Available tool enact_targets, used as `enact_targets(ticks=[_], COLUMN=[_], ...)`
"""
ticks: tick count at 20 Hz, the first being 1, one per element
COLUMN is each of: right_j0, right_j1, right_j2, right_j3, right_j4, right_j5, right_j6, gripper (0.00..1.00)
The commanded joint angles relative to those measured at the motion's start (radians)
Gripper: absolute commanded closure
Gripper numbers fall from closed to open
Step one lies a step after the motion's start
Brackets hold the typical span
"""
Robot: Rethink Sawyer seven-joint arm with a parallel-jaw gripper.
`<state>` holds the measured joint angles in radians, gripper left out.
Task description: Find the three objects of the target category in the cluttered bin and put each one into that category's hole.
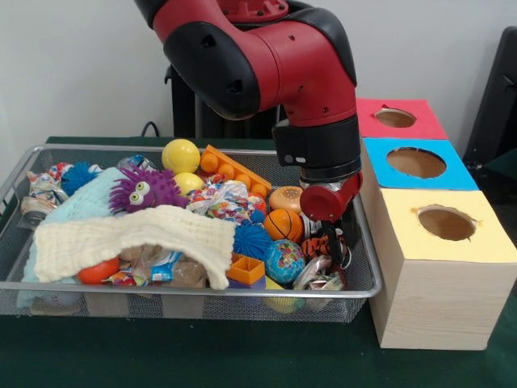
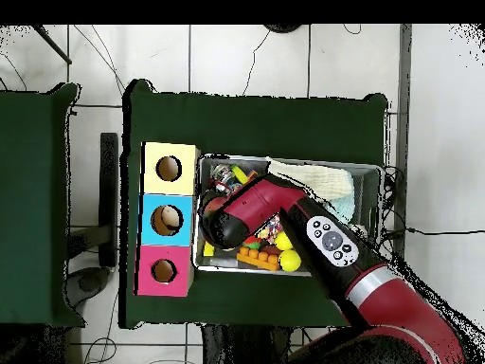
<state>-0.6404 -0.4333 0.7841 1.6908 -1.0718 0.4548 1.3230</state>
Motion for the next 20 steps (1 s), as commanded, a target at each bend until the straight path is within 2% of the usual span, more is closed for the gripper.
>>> enact_targets(ticks=[1,6,8,13,16,20], right_j0=[-0.007,-0.023,-0.025,-0.039,-0.045,-0.040], right_j1=[0.043,0.019,0.006,-0.083,-0.110,-0.104], right_j2=[-0.090,-0.066,-0.055,-0.014,-0.001,-0.003], right_j3=[-0.096,-0.059,-0.048,0.015,0.037,0.041], right_j4=[-0.032,-0.038,-0.011,0.083,0.113,0.118], right_j5=[0.025,0.008,0.039,0.124,0.134,0.124], right_j6=[-0.045,-0.083,-0.100,-0.136,-0.154,-0.168], gripper=[0.00,0.00,0.00,0.00,0.00,0.00])
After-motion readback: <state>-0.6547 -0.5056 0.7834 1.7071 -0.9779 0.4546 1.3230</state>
